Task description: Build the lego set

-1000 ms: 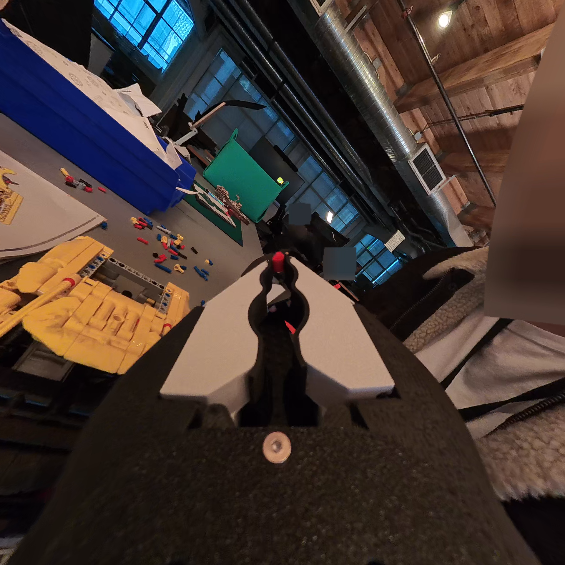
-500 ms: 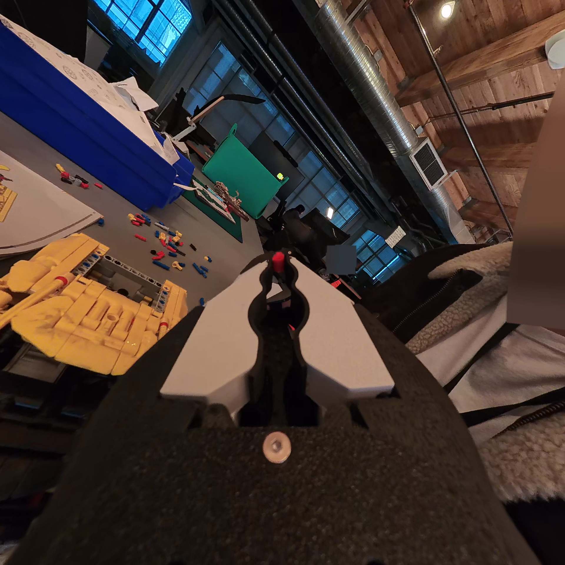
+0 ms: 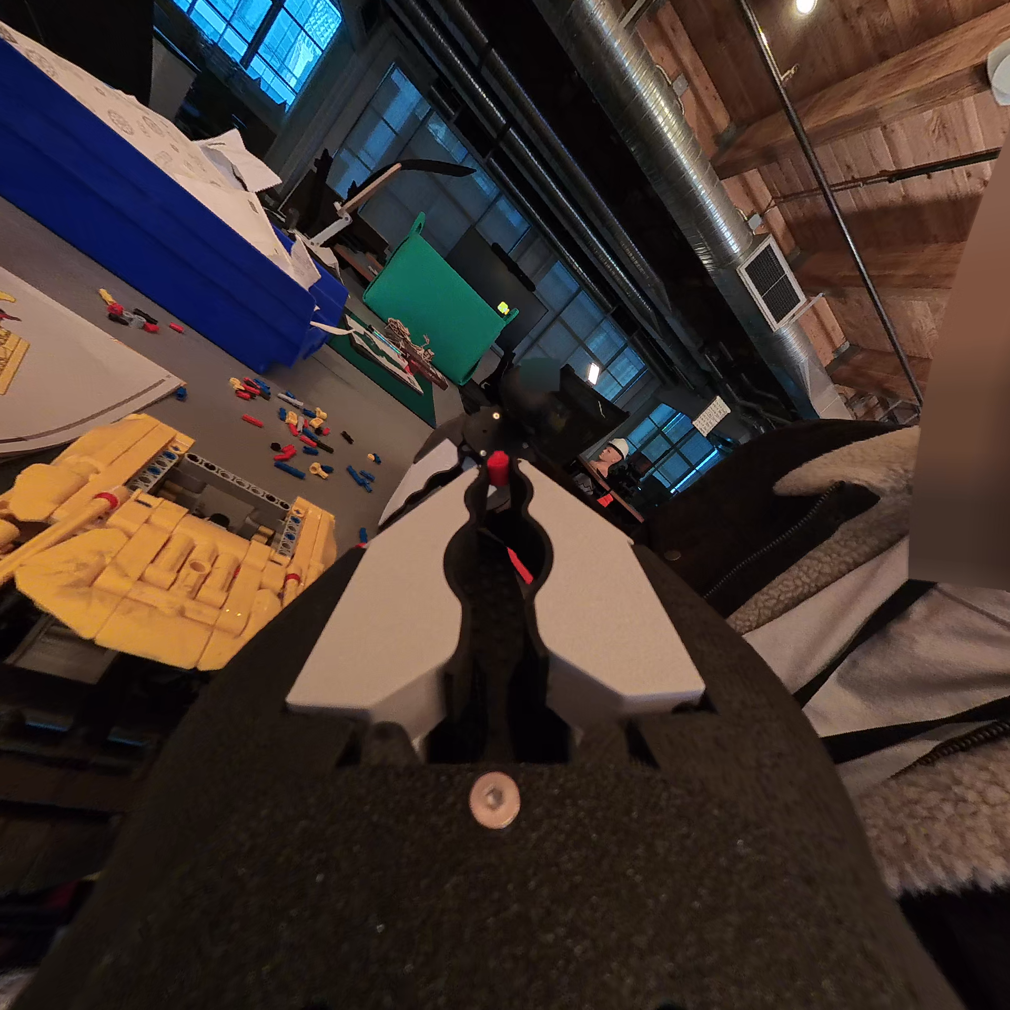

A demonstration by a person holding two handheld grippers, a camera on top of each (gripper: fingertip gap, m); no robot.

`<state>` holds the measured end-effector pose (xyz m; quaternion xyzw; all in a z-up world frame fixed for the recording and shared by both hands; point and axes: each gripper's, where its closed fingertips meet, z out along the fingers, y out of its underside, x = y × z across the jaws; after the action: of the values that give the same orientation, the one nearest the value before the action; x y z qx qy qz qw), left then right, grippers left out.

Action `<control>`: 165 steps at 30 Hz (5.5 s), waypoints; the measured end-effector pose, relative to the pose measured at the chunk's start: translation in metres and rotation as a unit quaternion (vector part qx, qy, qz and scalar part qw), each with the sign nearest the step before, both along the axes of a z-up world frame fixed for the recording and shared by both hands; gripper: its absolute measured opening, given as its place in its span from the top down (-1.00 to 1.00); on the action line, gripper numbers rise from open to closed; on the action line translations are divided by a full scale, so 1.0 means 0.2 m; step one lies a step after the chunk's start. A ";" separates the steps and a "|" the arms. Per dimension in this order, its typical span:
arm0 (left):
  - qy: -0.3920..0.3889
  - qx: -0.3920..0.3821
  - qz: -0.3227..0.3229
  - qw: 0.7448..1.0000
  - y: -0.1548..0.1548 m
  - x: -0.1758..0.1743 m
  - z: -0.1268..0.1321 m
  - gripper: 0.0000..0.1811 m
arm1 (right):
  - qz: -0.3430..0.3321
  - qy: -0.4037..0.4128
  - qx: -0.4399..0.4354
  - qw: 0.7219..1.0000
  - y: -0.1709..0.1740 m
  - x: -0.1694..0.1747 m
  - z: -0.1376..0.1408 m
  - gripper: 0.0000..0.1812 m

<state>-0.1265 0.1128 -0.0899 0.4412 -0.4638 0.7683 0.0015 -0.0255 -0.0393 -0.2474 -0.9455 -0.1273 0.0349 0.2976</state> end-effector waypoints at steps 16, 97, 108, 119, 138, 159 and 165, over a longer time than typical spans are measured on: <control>-0.001 -0.004 -0.003 1.000 -0.01 0.00 0.00 0.93 | -0.140 -0.021 0.022 0.990 0.03 0.03 -0.03 0.94; -0.065 0.070 -0.114 0.989 -0.25 -0.15 0.02 0.93 | 0.193 0.125 0.349 0.908 0.53 -0.65 0.80 0.96; -0.061 0.106 -0.103 0.987 -0.26 -0.14 -0.03 0.93 | 0.199 0.114 0.324 0.918 0.54 -0.65 0.74 0.97; -0.057 0.084 -0.058 0.993 -0.21 -0.08 0.01 0.93 | 0.138 0.201 0.426 0.871 0.58 -0.59 0.78 0.97; -0.049 0.042 -0.021 0.998 -0.14 -0.02 0.04 0.93 | 0.111 0.233 0.433 0.863 0.61 -0.52 0.76 0.96; -0.053 0.073 0.018 0.996 -0.13 0.02 0.02 0.87 | 0.092 0.287 0.394 0.868 0.63 -0.51 0.72 0.96; -0.072 0.106 0.020 0.992 -0.15 0.00 0.03 0.93 | 0.099 0.292 0.392 0.867 0.62 -0.52 0.72 0.96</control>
<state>-0.1265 0.0827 -0.0844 0.3911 -0.5327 0.7446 -0.0939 -0.1297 0.0846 -0.1038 -0.6803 -0.1303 0.2859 0.6622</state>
